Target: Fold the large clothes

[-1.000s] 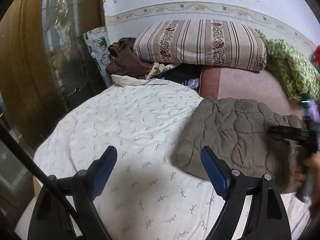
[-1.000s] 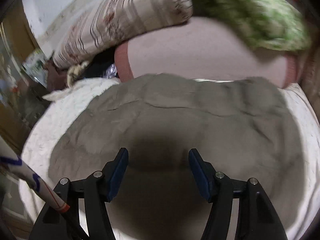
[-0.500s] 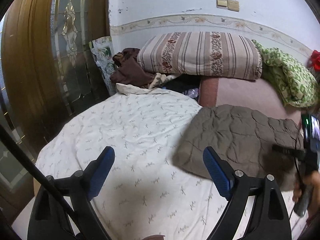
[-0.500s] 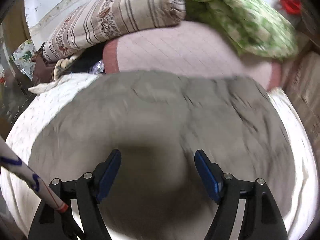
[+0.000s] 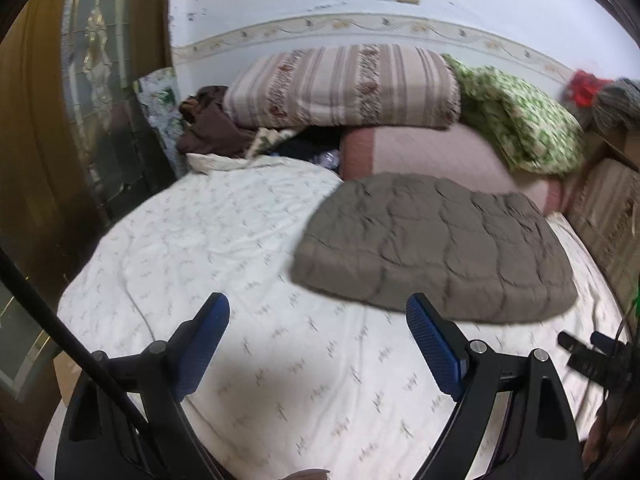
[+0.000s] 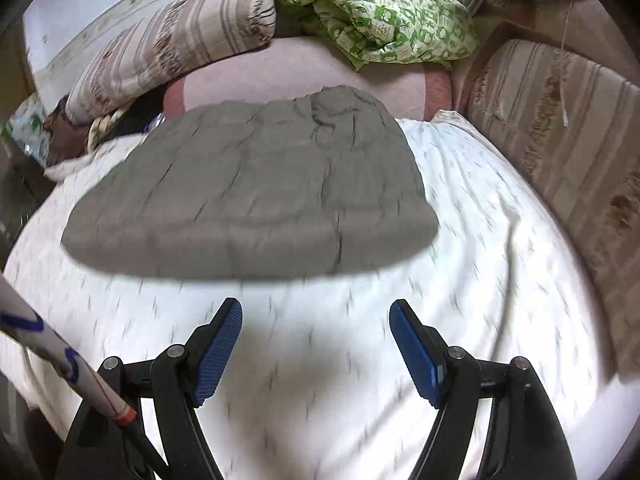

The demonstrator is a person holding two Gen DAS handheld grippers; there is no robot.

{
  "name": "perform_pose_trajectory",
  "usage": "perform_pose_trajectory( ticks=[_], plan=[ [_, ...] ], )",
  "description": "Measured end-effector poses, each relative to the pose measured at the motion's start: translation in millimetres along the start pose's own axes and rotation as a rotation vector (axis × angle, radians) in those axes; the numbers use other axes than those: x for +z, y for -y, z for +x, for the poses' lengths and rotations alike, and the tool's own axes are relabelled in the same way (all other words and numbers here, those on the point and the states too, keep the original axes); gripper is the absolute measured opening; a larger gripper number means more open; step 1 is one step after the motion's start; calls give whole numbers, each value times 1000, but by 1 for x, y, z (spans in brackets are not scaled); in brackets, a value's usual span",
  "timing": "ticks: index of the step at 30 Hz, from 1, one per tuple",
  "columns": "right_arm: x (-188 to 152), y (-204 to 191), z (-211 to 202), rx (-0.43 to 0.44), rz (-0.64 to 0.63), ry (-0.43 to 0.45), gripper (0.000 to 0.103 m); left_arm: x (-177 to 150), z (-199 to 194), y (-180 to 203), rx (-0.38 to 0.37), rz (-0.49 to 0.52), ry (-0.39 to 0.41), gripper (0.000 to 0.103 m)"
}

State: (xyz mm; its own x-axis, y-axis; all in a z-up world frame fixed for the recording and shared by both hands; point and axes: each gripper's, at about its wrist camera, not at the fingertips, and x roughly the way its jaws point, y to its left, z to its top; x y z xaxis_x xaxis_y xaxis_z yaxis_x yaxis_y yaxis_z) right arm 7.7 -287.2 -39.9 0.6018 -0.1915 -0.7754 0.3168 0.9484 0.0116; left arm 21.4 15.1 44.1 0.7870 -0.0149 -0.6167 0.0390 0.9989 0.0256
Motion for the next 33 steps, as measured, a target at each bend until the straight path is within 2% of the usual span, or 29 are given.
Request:
perform_pose_trajectory(
  ticks=[4,8,23,33],
  plan=[
    [-37,-22,-20,-60,-66,-17,80,-14,-10,11,-14,40,-9,89],
    [-55,-32,-36,-57,-85,-16,80,-23,-14,13,-11,62,-26,89],
    [-64,-41,-56,-132,-112,19,80,-37,-9,24,-14,101,-70,89],
    [-67,-41,-44,-146,-115,-18,80,-48,3,39,-26,153,-116,89]
  ],
)
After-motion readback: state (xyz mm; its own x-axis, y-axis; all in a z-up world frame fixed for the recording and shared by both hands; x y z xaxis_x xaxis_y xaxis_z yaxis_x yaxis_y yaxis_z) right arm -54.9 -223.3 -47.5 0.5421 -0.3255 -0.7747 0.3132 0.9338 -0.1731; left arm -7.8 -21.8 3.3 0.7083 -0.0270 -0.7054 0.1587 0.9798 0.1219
